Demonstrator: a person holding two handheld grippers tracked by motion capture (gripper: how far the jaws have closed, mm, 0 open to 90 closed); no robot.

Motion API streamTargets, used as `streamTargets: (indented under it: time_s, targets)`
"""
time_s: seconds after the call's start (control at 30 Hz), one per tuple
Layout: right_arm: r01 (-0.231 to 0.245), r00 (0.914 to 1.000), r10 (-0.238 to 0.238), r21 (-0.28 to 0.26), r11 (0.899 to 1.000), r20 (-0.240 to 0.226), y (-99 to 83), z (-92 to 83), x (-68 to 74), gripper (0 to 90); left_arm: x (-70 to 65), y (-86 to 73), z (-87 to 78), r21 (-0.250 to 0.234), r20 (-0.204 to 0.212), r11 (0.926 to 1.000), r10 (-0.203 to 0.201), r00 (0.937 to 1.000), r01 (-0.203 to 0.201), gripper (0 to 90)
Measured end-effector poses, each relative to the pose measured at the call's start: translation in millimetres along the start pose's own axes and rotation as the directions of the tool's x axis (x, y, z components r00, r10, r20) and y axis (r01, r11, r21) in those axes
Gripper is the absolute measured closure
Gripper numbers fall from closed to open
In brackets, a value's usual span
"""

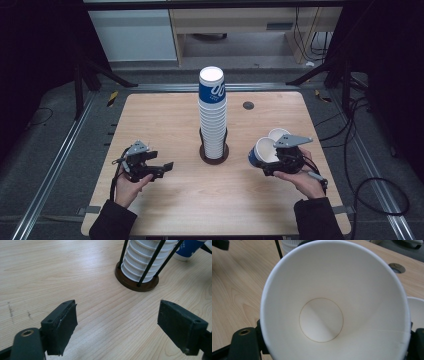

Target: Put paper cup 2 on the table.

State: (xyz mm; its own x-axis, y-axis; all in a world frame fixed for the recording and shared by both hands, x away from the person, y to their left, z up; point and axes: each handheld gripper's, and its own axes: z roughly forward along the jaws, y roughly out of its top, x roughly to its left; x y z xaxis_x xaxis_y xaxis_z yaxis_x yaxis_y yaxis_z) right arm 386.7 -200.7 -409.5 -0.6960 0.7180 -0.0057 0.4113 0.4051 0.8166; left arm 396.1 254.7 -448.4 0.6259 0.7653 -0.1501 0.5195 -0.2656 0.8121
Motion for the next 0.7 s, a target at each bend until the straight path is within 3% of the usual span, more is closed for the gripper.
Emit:
streamTargets:
  time_s: [0.17, 0.33, 0.7]
  targets:
    - [0.024, 0.9997, -0.025, 0.093, 0.995, 0.004, -6.5, 7.9, 2.1, 20.3, 0.8, -0.9, -0.4, -0.002, -0.004, 1.0000, -0.007, 1.0000, 0.007, 15.6]
    - [0.027, 0.9985, -0.034, 0.171, 0.985, 0.042, -12.7, 20.9, 0.6, 20.1, 0.5, -1.1, 0.1, 0.002, -0.005, 1.0000, -0.003, 1.0000, 0.003, 15.6]
    - [-0.004, 0.9984, -0.011, 0.258, 0.966, 0.056, -23.0, 30.3, -6.7, 19.3, -0.9, -2.2, 2.8, 0.019, -0.005, 0.9998, 0.005, 1.0000, -0.005, 15.5]
